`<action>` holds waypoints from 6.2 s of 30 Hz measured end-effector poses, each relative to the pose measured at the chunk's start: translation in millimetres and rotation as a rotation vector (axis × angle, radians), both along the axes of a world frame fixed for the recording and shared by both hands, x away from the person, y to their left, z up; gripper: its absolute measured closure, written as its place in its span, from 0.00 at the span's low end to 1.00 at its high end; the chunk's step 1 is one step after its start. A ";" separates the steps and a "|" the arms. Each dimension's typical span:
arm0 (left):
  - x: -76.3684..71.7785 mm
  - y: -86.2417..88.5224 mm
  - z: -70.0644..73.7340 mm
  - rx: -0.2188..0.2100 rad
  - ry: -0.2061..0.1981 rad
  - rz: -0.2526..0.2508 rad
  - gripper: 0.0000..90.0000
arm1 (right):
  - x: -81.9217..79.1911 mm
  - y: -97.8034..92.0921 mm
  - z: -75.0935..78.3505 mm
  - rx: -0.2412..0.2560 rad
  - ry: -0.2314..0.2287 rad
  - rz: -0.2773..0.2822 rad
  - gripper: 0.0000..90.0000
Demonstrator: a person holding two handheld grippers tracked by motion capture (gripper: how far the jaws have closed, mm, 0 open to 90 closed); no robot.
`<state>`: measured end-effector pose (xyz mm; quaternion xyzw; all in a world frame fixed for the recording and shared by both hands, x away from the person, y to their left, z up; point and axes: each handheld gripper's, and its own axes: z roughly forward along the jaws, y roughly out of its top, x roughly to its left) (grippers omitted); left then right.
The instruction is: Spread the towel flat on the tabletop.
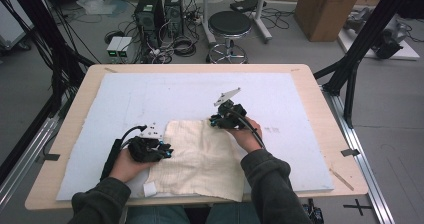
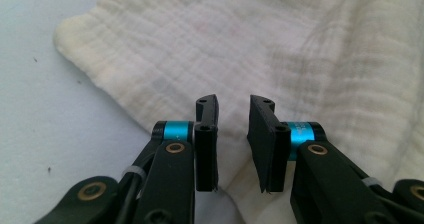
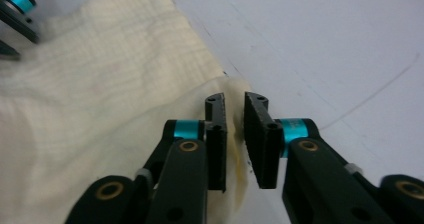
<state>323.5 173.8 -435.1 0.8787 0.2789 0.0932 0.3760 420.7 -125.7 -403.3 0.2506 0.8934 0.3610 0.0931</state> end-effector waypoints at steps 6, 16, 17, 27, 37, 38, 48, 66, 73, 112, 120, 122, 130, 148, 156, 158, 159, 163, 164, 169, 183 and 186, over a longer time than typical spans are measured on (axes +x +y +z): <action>-0.5 0.7 -0.1 0.004 -0.002 0.000 0.81 | -16.1 -30.1 13.3 0.077 0.029 -0.009 0.70; -1.5 -0.5 -0.3 0.007 -0.008 0.003 0.80 | -42.0 -60.7 -23.1 0.143 0.120 -0.079 0.61; -1.6 -0.4 -0.3 0.007 -0.005 0.004 0.80 | -41.7 -59.8 -26.3 0.142 0.131 -0.071 0.68; -0.9 0.2 -0.8 0.001 -0.003 0.000 0.80 | -43.0 -60.2 -1.1 0.066 0.072 -0.037 0.94; -1.6 -0.1 -0.7 0.002 -0.005 0.003 0.80 | -51.3 -20.1 -9.1 0.024 0.114 0.062 0.75; -1.5 -0.1 -0.7 0.003 -0.007 0.001 0.80 | -53.6 -19.5 -9.7 0.038 0.098 0.071 0.75; -1.2 0.2 -0.9 0.000 -0.001 0.003 0.80 | -42.1 -62.3 2.5 0.151 0.051 -0.064 0.75; 0.0 1.1 -1.3 -0.007 0.005 0.001 0.80 | -17.0 -43.1 -36.1 0.086 0.104 -0.103 0.67; 0.1 1.2 -1.3 -0.007 0.005 0.002 0.80 | -21.3 -35.5 -32.9 0.212 0.146 -0.022 0.74; 1.5 2.2 -0.4 -0.023 0.017 0.008 0.78 | -30.0 -102.0 -8.2 0.036 0.061 -0.209 0.71; 25.4 21.0 12.2 -0.128 -0.050 0.200 0.68 | -23.8 -98.3 -22.7 0.033 0.061 -0.191 0.66; 36.1 21.1 10.2 -0.131 -0.040 0.247 0.66 | -22.0 -96.6 -24.5 0.031 0.060 -0.186 0.65; 66.7 -4.0 -1.2 -0.070 -0.024 0.280 0.63 | -15.5 -96.4 -31.5 0.017 0.064 -0.176 0.70; 90.8 1.8 14.5 -0.039 -0.106 0.383 0.97 | 28.3 -86.1 -6.8 -0.049 -0.016 -0.147 0.99; 121.2 6.5 12.2 -0.044 -0.105 0.501 0.80 | 66.2 -72.5 0.6 -0.064 -0.048 -0.217 0.97; 122.7 11.7 11.3 -0.080 -0.088 0.501 0.77 | 69.8 -72.5 -1.0 -0.051 -0.043 -0.234 0.87; 122.4 13.7 11.6 -0.078 -0.077 0.494 0.76 | 69.7 -73.5 -1.3 -0.031 -0.032 -0.231 0.84; 113.3 20.9 19.4 -0.119 -0.074 0.460 0.72 | 60.7 -76.3 2.8 0.005 -0.009 -0.196 0.76; 109.2 22.4 22.6 -0.138 -0.080 0.448 0.72 | 56.3 -77.8 4.5 0.023 -0.012 -0.188 0.75; 80.2 26.6 36.0 -0.190 -0.115 0.360 0.69 | 28.8 -86.6 10.9 0.096 -0.005 -0.142 0.67; -17.1 35.1 31.7 -0.180 -0.147 0.164 0.58 | -58.0 -98.1 3.7 0.171 0.004 0.000 0.56; -32.8 33.9 25.8 -0.188 -0.137 0.133 0.57 | -74.6 -99.8 -3.6 0.168 0.004 0.031 0.56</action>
